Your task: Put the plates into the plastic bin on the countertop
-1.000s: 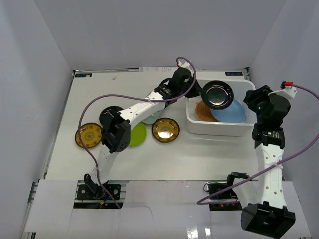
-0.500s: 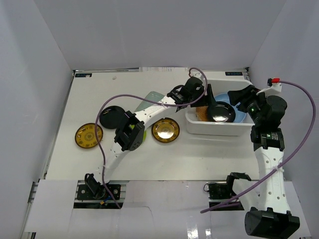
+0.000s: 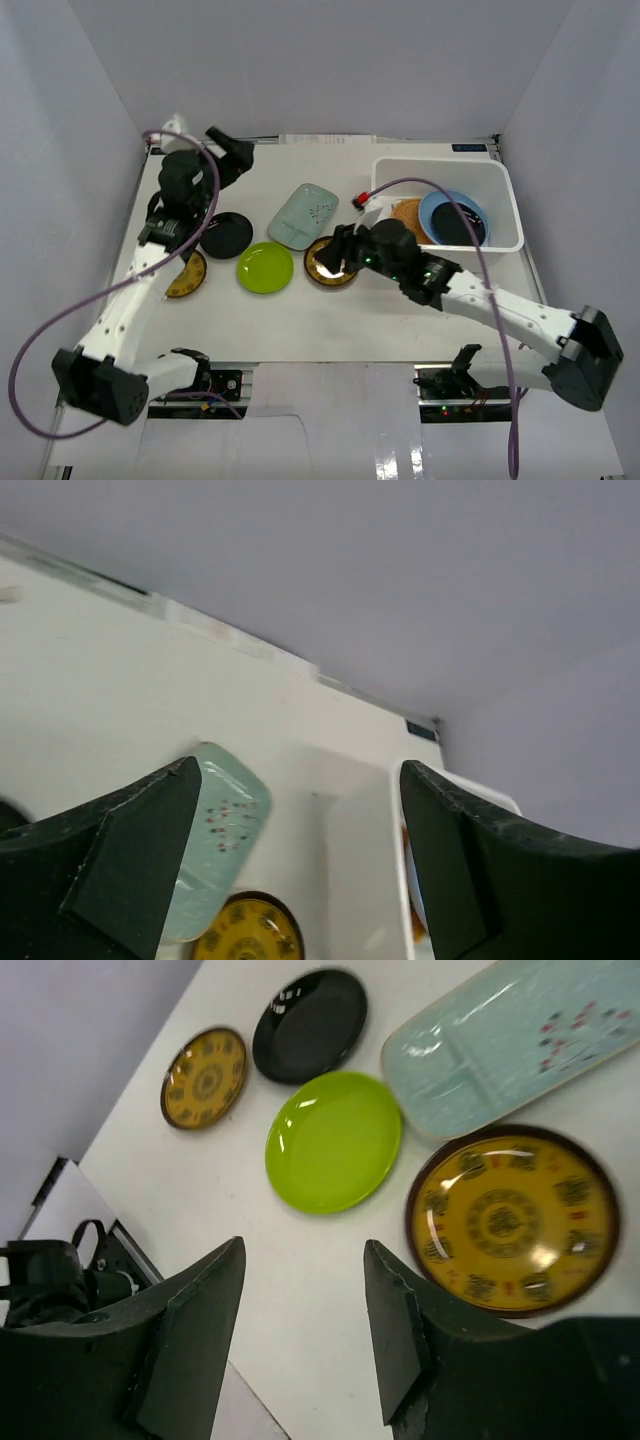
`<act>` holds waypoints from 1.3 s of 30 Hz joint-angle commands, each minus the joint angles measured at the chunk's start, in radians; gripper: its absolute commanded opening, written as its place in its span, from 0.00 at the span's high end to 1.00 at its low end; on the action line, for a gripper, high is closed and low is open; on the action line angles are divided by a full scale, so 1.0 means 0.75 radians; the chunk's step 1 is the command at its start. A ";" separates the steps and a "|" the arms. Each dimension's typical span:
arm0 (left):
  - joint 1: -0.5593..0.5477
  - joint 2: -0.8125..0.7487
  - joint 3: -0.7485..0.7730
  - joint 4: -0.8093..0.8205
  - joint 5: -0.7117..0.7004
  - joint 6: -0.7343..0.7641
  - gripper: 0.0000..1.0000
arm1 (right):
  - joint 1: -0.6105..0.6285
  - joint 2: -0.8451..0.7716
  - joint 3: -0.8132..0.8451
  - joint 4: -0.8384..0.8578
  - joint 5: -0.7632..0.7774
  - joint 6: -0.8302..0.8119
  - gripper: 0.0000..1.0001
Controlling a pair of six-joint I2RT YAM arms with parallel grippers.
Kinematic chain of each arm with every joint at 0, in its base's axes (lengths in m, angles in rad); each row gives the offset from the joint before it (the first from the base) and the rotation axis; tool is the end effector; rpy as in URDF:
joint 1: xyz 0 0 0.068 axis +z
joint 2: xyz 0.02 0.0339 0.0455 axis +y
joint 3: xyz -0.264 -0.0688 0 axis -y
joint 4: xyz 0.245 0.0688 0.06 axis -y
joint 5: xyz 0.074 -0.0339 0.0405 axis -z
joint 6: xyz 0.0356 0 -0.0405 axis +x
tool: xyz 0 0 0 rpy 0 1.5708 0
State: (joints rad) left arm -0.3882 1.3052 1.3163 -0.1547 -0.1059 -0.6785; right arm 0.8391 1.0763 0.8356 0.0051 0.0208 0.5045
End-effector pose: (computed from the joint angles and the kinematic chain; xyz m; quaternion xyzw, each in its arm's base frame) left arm 0.2822 -0.1113 0.4153 -0.1435 0.7420 -0.2979 0.5832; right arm 0.1699 0.1881 0.3202 -0.1244 0.7754 0.3789 0.4896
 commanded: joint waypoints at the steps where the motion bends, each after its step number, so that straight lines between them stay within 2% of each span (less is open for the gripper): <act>1: 0.080 -0.213 -0.372 -0.092 -0.080 -0.087 0.11 | 0.167 0.203 -0.026 0.261 0.283 0.108 0.44; 6: 0.241 -0.482 -0.807 -0.160 -0.198 -0.218 0.12 | 0.258 0.548 -0.087 0.584 0.306 0.468 0.44; 9: 0.301 -0.560 -0.961 -0.184 -0.227 -0.304 0.12 | 0.280 0.702 -0.089 0.656 0.351 0.621 0.43; 16: 0.360 -0.738 -1.192 -0.262 -0.298 -0.519 0.11 | 0.284 0.931 -0.004 0.697 0.357 0.783 0.40; 21: 0.364 -0.860 -1.297 -0.409 -0.350 -0.690 0.08 | 0.284 1.082 0.052 0.703 0.371 0.871 0.43; 24: 0.370 -0.900 -1.364 -0.491 -0.409 -0.817 0.02 | 0.278 1.160 0.107 0.705 0.379 0.918 0.50; 25: 0.372 -0.920 -1.372 -0.528 -0.448 -0.834 0.02 | 0.276 1.179 0.127 0.715 0.375 0.927 0.55; 26: 0.378 -0.928 -1.375 -0.542 -0.468 -0.866 0.02 | 0.276 1.203 0.133 0.721 0.377 0.939 0.71; 28: 0.385 -0.945 -1.375 -0.569 -0.521 -0.883 0.02 | 0.274 1.207 0.111 0.746 0.371 0.955 0.87; 29: 0.385 -0.945 -1.375 -0.575 -0.534 -0.903 0.02 | 0.278 1.189 0.093 0.796 0.365 0.937 0.92; 36: 0.427 -0.861 -1.401 -0.545 -0.654 -0.961 0.02 | 0.315 0.915 -0.157 0.919 0.208 0.768 0.92; 39: 0.477 -0.824 -1.413 -0.481 -0.640 -0.973 0.05 | 0.344 0.740 -0.194 0.897 0.228 0.659 0.92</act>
State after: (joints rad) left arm -0.0574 0.6689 0.2710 -0.5449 -0.5442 -1.3621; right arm 1.0721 1.7523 0.6945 0.5999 0.2047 1.0893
